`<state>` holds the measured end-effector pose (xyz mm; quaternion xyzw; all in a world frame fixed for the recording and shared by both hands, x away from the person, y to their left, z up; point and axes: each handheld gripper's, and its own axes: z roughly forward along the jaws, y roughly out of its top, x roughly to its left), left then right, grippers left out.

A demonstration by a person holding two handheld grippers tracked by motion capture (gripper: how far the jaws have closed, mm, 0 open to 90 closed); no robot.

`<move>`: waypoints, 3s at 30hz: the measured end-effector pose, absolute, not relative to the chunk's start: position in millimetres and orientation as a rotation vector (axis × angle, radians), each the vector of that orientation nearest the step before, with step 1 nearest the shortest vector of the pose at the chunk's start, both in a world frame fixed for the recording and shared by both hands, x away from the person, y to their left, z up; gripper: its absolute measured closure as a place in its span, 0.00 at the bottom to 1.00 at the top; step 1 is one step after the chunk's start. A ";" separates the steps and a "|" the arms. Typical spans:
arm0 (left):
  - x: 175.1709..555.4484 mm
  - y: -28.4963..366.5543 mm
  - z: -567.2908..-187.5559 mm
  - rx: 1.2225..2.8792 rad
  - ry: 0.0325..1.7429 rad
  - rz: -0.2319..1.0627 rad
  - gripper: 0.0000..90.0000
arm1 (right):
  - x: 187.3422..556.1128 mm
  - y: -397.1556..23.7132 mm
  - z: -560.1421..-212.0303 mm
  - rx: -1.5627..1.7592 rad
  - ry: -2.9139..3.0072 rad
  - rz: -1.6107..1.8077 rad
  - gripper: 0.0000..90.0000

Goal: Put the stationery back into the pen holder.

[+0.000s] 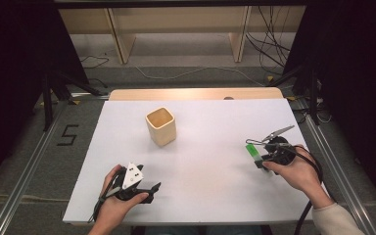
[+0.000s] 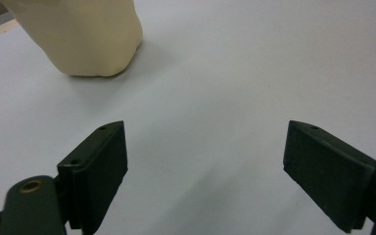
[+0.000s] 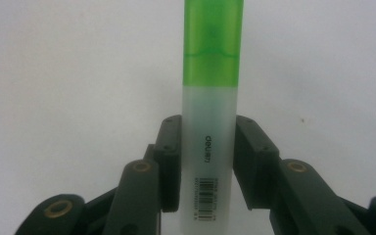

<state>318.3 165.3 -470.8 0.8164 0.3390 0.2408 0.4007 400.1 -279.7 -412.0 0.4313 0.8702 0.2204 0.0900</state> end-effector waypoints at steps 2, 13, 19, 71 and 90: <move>318.2 165.3 -470.8 2.065 0.857 0.609 0.18 | 400.2 -279.2 -411.2 1.271 2.575 0.686 0.74; 318.2 165.3 -470.6 2.067 0.854 0.612 0.18 | 402.5 -276.0 -410.8 1.201 2.515 0.797 0.74; 318.1 165.0 -470.6 2.067 0.853 0.610 0.18 | 403.8 -273.4 -409.2 1.154 2.468 0.865 0.74; 318.6 164.0 -471.0 2.059 0.857 0.610 0.18 | 436.0 -214.5 -410.2 0.888 2.199 1.411 0.74; 318.8 163.9 -470.9 2.061 0.853 0.610 0.18 | 451.3 -185.2 -404.2 0.843 2.163 1.479 0.74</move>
